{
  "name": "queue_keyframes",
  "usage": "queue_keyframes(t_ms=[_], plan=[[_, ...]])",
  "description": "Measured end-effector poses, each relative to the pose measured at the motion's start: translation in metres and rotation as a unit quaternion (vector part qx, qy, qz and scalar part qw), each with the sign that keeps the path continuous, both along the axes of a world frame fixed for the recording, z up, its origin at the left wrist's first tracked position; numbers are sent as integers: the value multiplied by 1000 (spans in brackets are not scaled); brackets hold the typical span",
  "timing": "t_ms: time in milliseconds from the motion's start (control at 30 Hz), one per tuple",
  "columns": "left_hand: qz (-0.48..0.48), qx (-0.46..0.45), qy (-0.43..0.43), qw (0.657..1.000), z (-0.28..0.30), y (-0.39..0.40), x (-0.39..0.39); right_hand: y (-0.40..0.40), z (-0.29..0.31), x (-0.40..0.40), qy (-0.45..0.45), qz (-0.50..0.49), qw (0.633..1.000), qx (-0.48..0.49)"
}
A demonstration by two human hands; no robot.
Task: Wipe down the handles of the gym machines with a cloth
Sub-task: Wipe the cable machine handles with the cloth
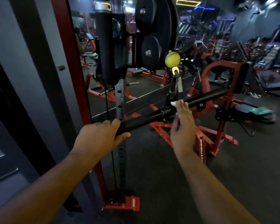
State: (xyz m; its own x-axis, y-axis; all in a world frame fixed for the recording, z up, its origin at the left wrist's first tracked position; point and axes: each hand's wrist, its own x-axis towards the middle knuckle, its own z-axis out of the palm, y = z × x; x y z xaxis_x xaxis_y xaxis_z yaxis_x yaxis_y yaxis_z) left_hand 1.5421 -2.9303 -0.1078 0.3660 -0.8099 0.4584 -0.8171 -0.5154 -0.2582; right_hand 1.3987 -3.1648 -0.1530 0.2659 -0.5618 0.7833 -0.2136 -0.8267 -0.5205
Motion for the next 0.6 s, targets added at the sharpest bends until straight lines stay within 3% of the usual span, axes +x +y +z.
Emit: queue_keyframes(t_ms=[133,300,400,467,600], plan=[[5,-8,9,1000,2,-1,-3,28,-2,15,-36,30,998,36],[-2,-16,21,1000,6,-3,-10,11,-1,26,25,-11,998,54],[0,-6,22,1000,5,-4,-14,11,-3,22,-29,-10,995,100],[0,-6,29,1000,4,-6,-16,36,-4,23,-23,13,997,77],[-2,-5,53,999,-1,-6,-13,81,-14,26,106,93,989,-33]])
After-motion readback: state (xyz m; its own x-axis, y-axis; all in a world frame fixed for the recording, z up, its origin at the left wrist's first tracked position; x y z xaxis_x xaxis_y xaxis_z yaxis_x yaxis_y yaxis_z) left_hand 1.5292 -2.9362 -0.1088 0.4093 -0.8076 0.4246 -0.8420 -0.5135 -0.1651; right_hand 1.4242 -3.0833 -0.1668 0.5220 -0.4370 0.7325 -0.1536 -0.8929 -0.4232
